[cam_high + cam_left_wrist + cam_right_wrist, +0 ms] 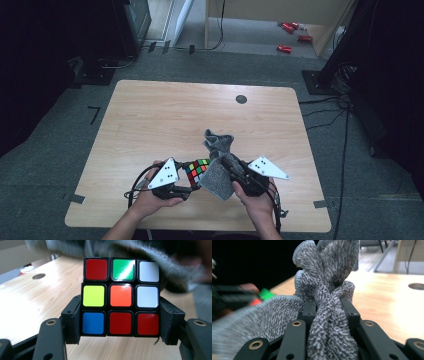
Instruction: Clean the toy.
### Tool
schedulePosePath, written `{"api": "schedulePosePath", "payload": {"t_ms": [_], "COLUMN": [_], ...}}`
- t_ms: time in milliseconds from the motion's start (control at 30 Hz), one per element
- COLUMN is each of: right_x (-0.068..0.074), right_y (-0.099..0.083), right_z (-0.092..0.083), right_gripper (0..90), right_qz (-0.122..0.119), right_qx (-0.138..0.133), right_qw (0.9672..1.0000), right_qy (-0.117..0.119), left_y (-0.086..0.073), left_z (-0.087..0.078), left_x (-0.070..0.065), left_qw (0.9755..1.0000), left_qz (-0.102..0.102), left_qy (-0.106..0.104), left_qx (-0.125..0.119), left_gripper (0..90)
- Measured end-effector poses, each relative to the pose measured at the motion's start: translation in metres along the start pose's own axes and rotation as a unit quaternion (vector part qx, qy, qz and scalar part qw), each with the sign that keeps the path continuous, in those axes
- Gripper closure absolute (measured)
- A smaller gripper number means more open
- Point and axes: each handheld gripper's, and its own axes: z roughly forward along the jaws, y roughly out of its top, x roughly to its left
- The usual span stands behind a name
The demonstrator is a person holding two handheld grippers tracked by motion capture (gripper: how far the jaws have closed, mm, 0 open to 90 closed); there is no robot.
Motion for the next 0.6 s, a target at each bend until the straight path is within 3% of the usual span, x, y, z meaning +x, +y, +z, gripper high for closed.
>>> {"api": "schedulePosePath", "payload": {"t_ms": [133, 233, 400, 467, 600], "right_x": [0.020, 0.026, 0.003, -0.004, -0.002], "right_y": [0.000, -0.004, -0.012, -0.013, -0.004], "right_z": [0.002, 0.007, 0.010, 0.009, 0.002], "right_gripper": [69.9, 68.7, 69.4, 69.9, 70.0], "right_qz": [-0.027, -0.046, -0.025, -0.012, 0.001], "right_qx": [-0.001, 0.001, 0.021, 0.027, -0.003], "right_qw": [0.9989, 0.9984, 0.9995, 0.9996, 0.9999], "right_qy": [0.037, 0.034, 0.001, -0.001, 0.012], "left_y": [0.002, 0.004, 0.004, 0.003, -0.002], "left_z": [0.006, 0.003, -0.007, -0.009, -0.004], "left_x": [-0.007, -0.007, 0.003, 0.007, 0.008], "left_qw": [0.9999, 0.9999, 0.9994, 0.9991, 0.9998], "left_qz": [0.010, 0.009, -0.018, -0.027, -0.017], "left_qy": [-0.009, -0.010, -0.012, -0.011, -0.005], "left_qx": [0.006, 0.002, -0.025, -0.029, -0.004], "left_gripper": [34.5, 34.5, 34.5, 34.5, 34.5]}}
